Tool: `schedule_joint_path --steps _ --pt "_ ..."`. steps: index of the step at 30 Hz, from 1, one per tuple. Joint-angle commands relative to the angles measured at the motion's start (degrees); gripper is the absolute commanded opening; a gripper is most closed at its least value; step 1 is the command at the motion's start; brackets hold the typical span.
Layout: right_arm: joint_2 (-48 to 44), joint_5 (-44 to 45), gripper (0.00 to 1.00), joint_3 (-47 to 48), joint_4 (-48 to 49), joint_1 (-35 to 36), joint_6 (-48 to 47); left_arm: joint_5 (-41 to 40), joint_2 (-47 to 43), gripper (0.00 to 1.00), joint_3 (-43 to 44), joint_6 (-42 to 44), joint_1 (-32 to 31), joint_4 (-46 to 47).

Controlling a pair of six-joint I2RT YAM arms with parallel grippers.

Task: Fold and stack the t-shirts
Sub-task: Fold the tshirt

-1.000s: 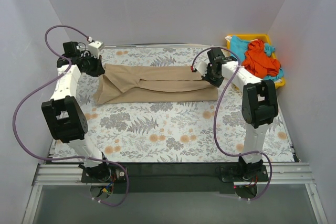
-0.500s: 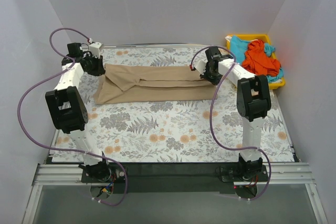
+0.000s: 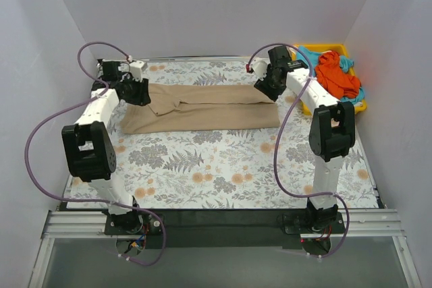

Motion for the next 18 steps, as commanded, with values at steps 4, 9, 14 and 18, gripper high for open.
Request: schedule_joint_path --steps 4,9,14,18 --pt "-5.1 -4.9 0.51 -4.5 -2.3 -0.5 3.9 -1.7 0.1 0.39 -0.7 3.5 -6.2 -3.1" --pt "-5.6 -5.6 0.51 -5.9 -2.5 -1.3 4.1 -3.6 2.7 0.43 -1.3 6.1 -9.0 -3.7" --pt "-5.4 -5.6 0.51 -6.3 -2.7 -2.1 3.6 -4.8 4.3 0.44 -1.6 6.9 -9.8 -3.7" --pt "-5.1 -5.5 0.51 -6.5 -2.6 -2.3 3.5 -6.0 6.0 0.39 -1.6 7.6 -10.3 -3.7"
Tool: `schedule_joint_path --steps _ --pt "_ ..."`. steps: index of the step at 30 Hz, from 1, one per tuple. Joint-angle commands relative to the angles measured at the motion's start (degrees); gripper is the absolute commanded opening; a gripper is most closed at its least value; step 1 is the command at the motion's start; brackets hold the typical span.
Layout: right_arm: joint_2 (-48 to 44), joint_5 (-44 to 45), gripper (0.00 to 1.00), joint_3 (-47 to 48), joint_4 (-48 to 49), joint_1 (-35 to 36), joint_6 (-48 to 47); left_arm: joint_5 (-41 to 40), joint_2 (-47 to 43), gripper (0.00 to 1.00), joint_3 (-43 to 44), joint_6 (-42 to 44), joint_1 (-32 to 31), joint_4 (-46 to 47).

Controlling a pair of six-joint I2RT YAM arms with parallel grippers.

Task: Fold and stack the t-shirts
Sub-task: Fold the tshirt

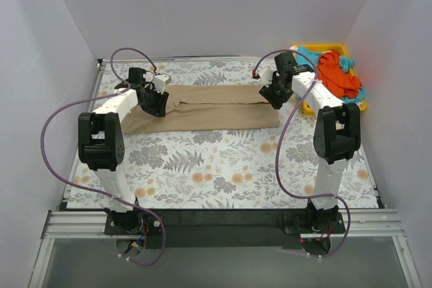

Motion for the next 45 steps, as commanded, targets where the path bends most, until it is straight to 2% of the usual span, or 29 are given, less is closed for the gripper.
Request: schedule_joint_path --steps 1,3,4,8,19,23,32,33,35,36,42,45 --pt "-1.4 -0.9 0.5 -0.3 -0.4 -0.6 0.2 -2.3 0.6 0.37 -0.3 1.8 -0.5 -0.4" --pt "-1.2 -0.9 0.5 -0.3 -0.4 -0.8 0.2 -2.7 1.2 0.32 0.3 1.6 -0.6 -0.4" --pt "-1.2 -1.1 0.5 -0.4 -0.4 -1.1 0.2 -3.0 1.3 0.22 0.5 1.6 -0.6 -0.1" --pt "-1.1 -1.4 0.5 -0.5 -0.5 -1.4 0.1 -4.2 2.2 0.01 2.9 0.7 -0.6 0.6" --pt "-0.6 -1.9 0.49 -1.1 -0.3 -2.2 -0.3 -3.1 3.5 0.0 9.9 -0.3 -0.8 2.2" --pt "-0.4 -2.1 0.48 -1.0 -0.3 -2.2 -0.3 -3.2 7.2 0.0 15.6 -1.3 -1.3 2.6" --pt "-0.4 -2.5 0.48 -1.6 -0.4 -2.2 0.0 -2.9 14.2 0.0 20.9 -3.7 -1.7 7.1" --pt "-0.4 -2.5 0.48 -1.7 -0.4 -2.2 0.0 -2.7 14.9 0.03 21.2 -3.8 -1.9 6.9" --pt "-0.5 -2.7 0.49 -1.8 -0.4 -2.2 -0.1 -2.1 14.6 0.23 20.6 -4.4 -2.0 6.6" --pt "-0.5 -2.9 0.49 -1.9 -0.4 -2.2 0.1 -2.1 13.7 0.26 20.1 -5.8 -2.0 7.0" --pt "0.1 -4.7 0.48 -1.5 -0.5 -2.2 1.5 -1.1 7.1 0.3 16.4 -9.3 -1.3 10.2" --pt "-0.3 -5.1 0.48 -1.4 -0.6 -2.2 1.6 -1.5 5.5 0.39 16.4 -8.1 -0.7 7.5"
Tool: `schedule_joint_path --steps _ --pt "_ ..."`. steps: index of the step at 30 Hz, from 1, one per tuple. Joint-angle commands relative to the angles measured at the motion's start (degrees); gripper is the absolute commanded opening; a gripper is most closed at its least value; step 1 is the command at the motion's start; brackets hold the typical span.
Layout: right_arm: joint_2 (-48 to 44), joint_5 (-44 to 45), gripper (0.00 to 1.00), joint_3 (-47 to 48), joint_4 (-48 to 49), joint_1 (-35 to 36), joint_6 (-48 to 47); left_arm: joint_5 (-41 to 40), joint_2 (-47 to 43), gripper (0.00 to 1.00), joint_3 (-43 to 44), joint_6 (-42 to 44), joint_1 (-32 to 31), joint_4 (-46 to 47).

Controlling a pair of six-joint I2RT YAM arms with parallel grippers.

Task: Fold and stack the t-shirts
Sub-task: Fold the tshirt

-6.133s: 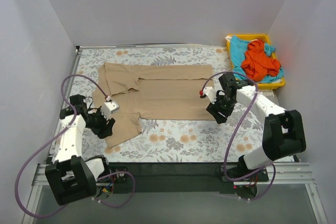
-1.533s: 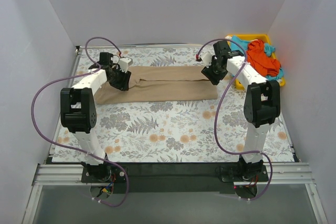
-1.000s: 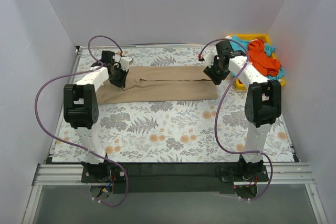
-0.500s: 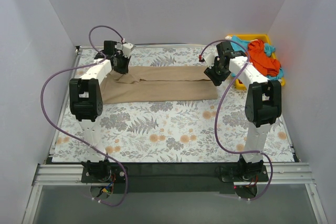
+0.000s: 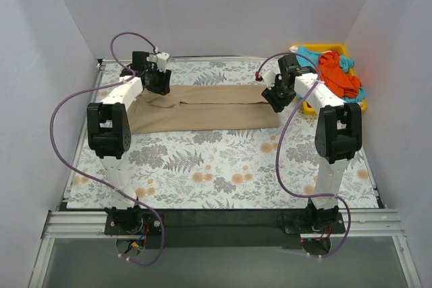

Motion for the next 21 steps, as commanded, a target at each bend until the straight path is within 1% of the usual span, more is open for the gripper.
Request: schedule_joint_path --steps 1,4,6,12,17,21 --pt "-0.4 -1.6 0.48 0.4 0.0 -0.1 0.8 1.0 -6.2 0.42 0.3 -0.3 1.2 -2.4" --pt "-0.7 -1.5 0.48 0.1 0.1 -0.1 0.5 1.3 -5.1 0.49 1.2 0.9 2.1 -5.5" --pt "-0.5 -1.4 0.48 -0.2 0.0 -0.1 0.5 1.4 -3.5 0.5 2.1 1.1 2.1 -6.3" --pt "-0.6 -1.4 0.48 -0.2 0.1 -0.1 0.6 2.8 2.1 0.5 6.8 -0.3 2.1 -7.3" --pt "-0.9 -0.5 0.48 -0.8 0.1 -0.1 0.3 3.6 4.9 0.49 8.5 -1.1 2.1 -7.6" --pt "-0.8 -0.5 0.48 -0.9 0.1 -0.1 0.2 4.0 6.2 0.44 8.9 -1.8 2.1 -7.4"
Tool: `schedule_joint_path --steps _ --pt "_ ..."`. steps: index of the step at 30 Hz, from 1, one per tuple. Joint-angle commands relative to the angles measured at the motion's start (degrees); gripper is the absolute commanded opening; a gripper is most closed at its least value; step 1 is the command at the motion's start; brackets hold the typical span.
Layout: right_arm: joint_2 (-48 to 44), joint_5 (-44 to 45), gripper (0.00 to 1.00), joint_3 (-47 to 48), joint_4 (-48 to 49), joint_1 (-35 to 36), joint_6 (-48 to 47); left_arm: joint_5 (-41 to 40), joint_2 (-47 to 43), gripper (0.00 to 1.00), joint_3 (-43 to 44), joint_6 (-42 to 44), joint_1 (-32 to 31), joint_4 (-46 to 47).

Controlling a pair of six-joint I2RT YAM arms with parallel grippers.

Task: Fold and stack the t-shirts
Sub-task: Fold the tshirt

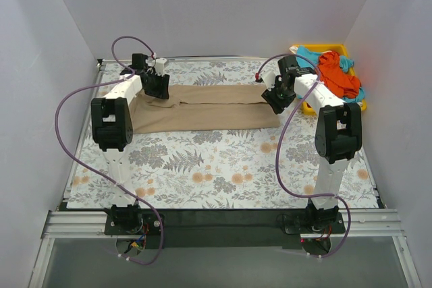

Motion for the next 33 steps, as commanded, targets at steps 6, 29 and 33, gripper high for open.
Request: schedule_joint_path --steps 6,29,33 --pt "-0.7 -0.1 0.47 -0.3 0.1 -0.1 0.0 3.3 0.5 0.28 3.8 -1.7 -0.1 -1.3" --pt "-0.7 0.0 0.44 -1.9 0.1 -0.1 -0.2 13.1 1.7 0.0 5.9 1.3 -2.0 5.0" --pt "-0.3 -0.7 0.44 -1.3 0.1 -0.2 0.2 11.6 3.5 0.1 8.3 0.9 -2.5 5.1"
